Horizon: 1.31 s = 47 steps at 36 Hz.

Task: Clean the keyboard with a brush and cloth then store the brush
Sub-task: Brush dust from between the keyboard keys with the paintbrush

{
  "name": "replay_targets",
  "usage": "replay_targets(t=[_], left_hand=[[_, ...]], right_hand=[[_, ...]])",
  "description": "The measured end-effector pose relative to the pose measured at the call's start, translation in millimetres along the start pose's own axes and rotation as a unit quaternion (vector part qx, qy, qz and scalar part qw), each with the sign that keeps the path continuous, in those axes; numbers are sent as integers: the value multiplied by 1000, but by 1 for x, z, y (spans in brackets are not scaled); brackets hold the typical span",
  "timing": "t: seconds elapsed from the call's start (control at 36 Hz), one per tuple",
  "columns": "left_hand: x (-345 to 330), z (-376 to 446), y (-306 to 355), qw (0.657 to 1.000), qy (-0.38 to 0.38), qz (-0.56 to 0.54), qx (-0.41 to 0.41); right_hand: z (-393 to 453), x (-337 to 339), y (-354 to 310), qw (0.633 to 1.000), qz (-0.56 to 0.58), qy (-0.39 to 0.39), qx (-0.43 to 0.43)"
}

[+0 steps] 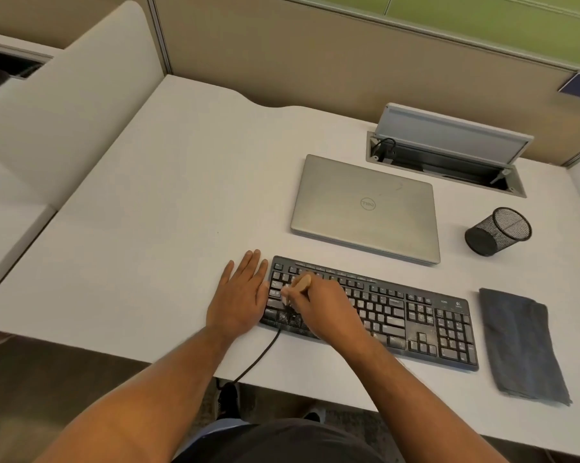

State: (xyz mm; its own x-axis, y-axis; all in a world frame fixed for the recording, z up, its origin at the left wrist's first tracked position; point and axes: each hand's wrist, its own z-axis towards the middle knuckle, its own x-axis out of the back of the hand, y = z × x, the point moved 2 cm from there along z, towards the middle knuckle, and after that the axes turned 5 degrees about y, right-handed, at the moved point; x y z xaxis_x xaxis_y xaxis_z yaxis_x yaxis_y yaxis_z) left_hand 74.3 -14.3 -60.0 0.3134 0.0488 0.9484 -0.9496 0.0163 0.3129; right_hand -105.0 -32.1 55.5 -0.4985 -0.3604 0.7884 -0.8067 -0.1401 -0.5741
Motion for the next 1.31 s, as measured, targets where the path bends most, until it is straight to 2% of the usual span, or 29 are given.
replay_targets(t=[0.08,0.22,0.39,0.53,0.67,0.81,0.97,1.08,1.17,1.31], left_hand=[[0,-1,0,1000,-1,1,-1],[0,0,-1,1000,-3,-2,-1],[-1,0,-1,1000,-6,2,-2],[0,0,-1,1000,-5,-1,-2],[-1,0,-2,1000,-6,-4,0],[0,0,-2,1000,-6,-11,-1],[1,0,-2,1000,-19,-16,-3],[-1,0,-4,999,-10,-30,-2],[-1,0,-5,998,0,-57,7],[-2,1,-6,996,3,-83,18]], right_hand=[[3,4,-3,1000,-11,-20,-9],[5,5,-1,998,42,38,-8],[5,0,-3,1000,0,-23,-6],[4,4,-1,998,43,36,-6],[2,-1,-2,999,38,-10,-14],[1,3,-6,994,101,49,-11],[2,-6,-7,998,63,-16,-8],[3,0,-12,993,111,33,-6],[4,-1,-14,993,103,51,9],[8,-11,-17,998,54,-20,24]])
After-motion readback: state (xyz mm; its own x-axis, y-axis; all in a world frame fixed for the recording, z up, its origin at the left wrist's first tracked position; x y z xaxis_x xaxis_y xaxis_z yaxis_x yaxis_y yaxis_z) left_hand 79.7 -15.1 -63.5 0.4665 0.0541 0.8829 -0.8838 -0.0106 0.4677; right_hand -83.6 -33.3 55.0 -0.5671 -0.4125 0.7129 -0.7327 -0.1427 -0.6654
